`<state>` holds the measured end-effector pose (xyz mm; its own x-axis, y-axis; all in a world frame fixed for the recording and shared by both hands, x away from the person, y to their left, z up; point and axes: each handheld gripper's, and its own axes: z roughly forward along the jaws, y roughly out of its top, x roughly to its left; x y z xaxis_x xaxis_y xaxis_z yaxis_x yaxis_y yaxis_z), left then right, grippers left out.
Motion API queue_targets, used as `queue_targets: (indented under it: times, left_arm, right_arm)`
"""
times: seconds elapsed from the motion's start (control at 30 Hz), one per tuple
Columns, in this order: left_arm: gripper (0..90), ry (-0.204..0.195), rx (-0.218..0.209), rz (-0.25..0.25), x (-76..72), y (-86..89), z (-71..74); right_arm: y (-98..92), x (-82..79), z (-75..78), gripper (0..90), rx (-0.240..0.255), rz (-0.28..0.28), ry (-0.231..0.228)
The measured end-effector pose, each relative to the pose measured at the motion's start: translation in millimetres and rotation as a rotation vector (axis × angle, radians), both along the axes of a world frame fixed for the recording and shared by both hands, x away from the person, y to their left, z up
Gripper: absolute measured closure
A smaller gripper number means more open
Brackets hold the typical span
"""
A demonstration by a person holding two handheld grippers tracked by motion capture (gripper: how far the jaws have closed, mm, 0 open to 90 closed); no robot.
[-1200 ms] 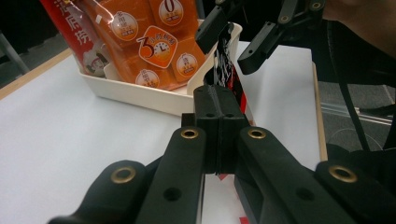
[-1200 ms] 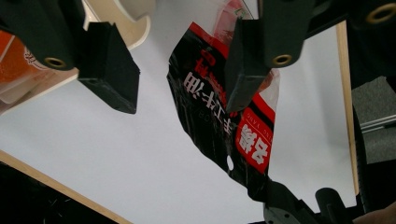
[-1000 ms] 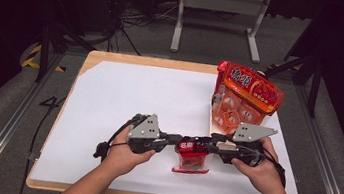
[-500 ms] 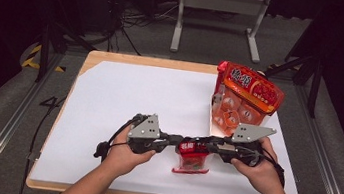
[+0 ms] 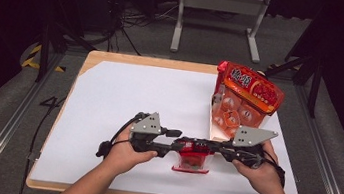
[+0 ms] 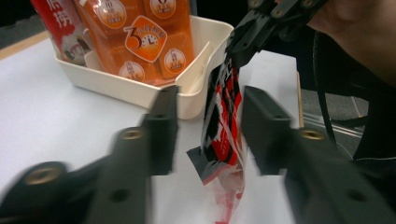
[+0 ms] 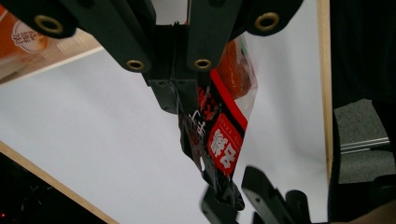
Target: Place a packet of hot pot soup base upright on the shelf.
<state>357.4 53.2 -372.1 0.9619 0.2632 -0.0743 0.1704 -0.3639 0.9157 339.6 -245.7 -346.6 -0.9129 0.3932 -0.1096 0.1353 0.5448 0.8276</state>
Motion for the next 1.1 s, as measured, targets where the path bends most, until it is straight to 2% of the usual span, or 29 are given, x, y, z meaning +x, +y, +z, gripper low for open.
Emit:
queue_targets:
  times: [0.1,0.2,0.3,0.37,0.4,0.53,0.67,0.8,1.0,1.1]
  left_arm:
    - [41.7,0.024,0.002,-0.007,1.1,-4.9,-2.9]
    - [39.7,0.036,0.003,-0.007,2.7,-7.5,-5.9]
    - [42.0,0.053,0.003,-0.006,6.5,-10.5,-10.7]
    - [49.3,0.055,0.002,-0.013,7.7,-12.1,-13.0]
    - [49.3,0.058,0.002,-0.022,7.9,-12.7,-13.6]
    - [70.3,0.067,-0.012,-0.044,5.5,-14.2,-12.6]
    - [85.0,0.067,-0.004,-0.073,3.8,-15.6,-12.7]
    - [89.4,0.063,0.009,-0.079,3.7,-16.6,-11.8]
    - [89.9,0.046,0.024,-0.084,5.8,-15.5,-7.3]
    - [89.9,0.038,0.018,-0.076,6.4,-14.1,-3.8]
  right_arm:
    - [1.0,-2.8,2.6,90.0,0.022,0.023,-0.013]
    - [2.3,-4.6,4.3,89.9,0.022,0.031,-0.027]
    - [3.8,-6.3,5.6,90.0,0.034,0.039,-0.036]
    - [4.7,-7.6,7.1,90.0,0.062,0.053,-0.042]
    - [4.7,-7.6,7.1,90.0,0.062,0.053,-0.042]
    - [8.1,-9.6,8.0,89.9,0.054,0.054,-0.055]
    - [8.6,-9.4,7.7,89.7,0.048,0.037,-0.067]
    - [7.8,-8.6,6.7,88.7,0.051,0.025,-0.061]
    - [6.0,-6.8,6.6,81.2,0.078,0.005,-0.041]
    - [3.5,-4.9,7.0,74.3,0.13,-0.004,0.019]
